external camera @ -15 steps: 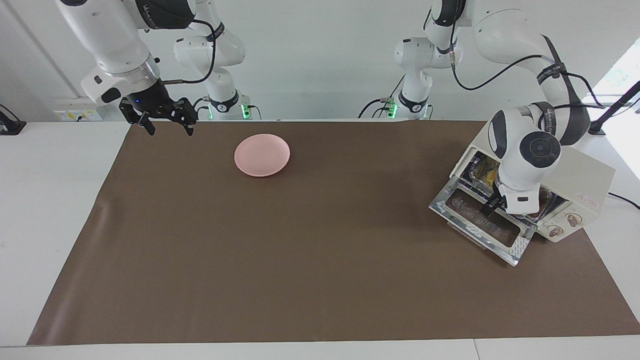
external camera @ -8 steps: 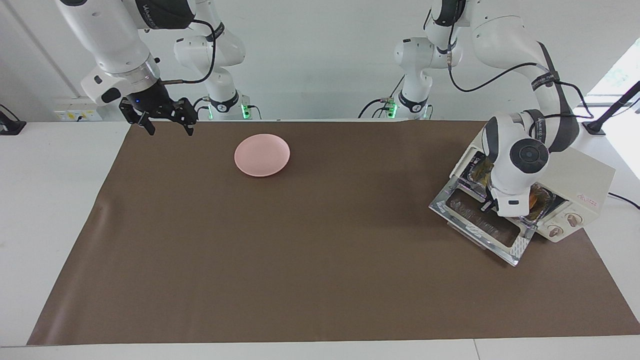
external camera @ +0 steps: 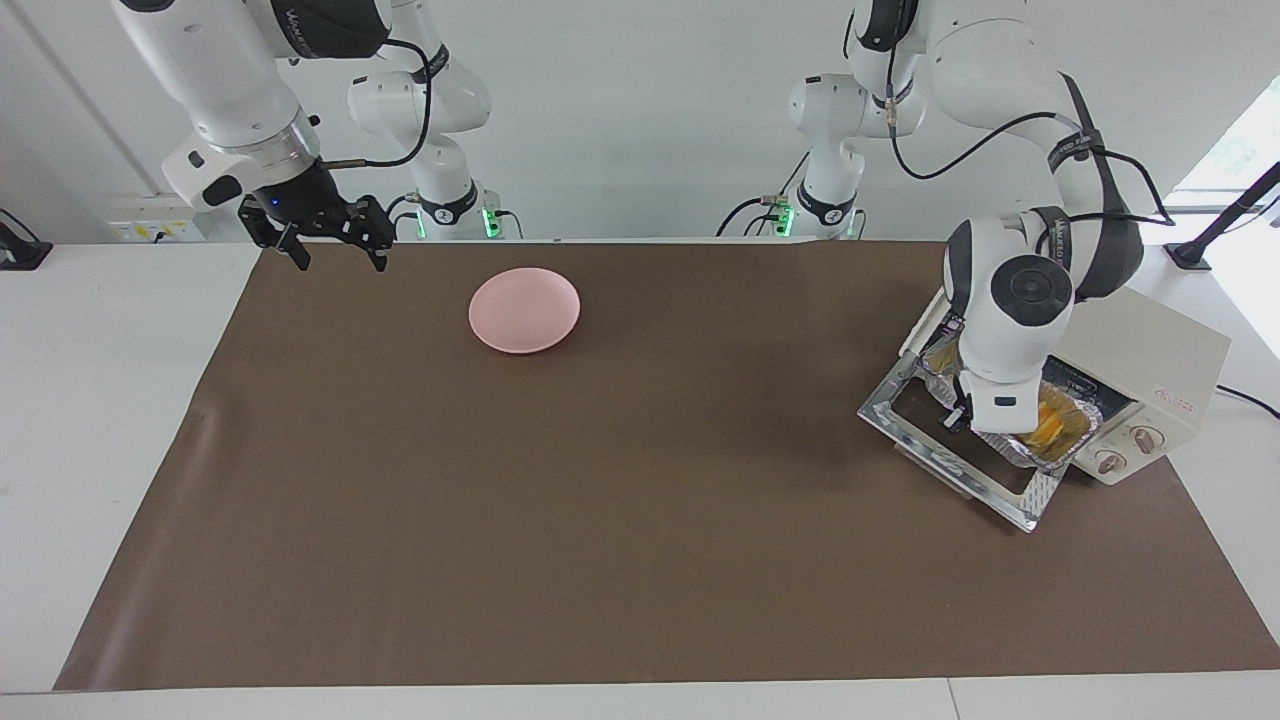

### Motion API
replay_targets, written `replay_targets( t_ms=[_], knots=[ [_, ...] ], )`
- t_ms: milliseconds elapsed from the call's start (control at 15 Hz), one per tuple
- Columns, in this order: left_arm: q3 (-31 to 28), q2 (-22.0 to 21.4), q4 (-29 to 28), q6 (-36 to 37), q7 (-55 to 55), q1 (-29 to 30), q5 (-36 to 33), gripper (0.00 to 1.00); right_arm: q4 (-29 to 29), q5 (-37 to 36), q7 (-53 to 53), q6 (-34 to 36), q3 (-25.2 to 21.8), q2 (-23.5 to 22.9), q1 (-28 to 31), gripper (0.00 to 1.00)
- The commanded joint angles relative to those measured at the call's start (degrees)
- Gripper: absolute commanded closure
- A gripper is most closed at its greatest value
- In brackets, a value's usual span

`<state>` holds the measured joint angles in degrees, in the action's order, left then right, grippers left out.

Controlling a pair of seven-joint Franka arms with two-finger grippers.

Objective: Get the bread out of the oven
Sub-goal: 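Grasp the foil tray of bread with the left gripper, then pull the foil tray out and set it on the table center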

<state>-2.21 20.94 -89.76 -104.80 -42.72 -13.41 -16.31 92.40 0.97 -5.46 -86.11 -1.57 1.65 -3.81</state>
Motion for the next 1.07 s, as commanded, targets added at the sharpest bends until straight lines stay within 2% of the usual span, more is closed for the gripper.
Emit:
replay_targets(
  t_ms=[0, 200, 600, 1000],
  knots=[
    [-0.8, 3.9, 8.2, 5.4, 2.3, -8.2, 0.6, 1.00, 0.9, -0.9, -0.5, 0.5, 0.8, 0.9, 0.8, 0.00],
    [-0.6, 3.8, 8.3, 6.1, 4.2, -15.7, 1.6, 1.00, 0.9, -0.9, -0.5, 0.5, 0.8, 0.9, 0.8, 0.00],
    [-0.6, 3.1, 6.8, 2.1, 4.2, -28.0, 11.5, 1.00, 0.9, -0.9, -0.5, 0.5, 0.8, 0.9, 0.8, 0.00],
    [-0.7, 6.9, 3.8, -0.7, 4.1, -32.0, 12.2, 1.00, 0.9, -0.9, -0.5, 0.5, 0.8, 0.9, 0.8, 0.00]
  ],
)
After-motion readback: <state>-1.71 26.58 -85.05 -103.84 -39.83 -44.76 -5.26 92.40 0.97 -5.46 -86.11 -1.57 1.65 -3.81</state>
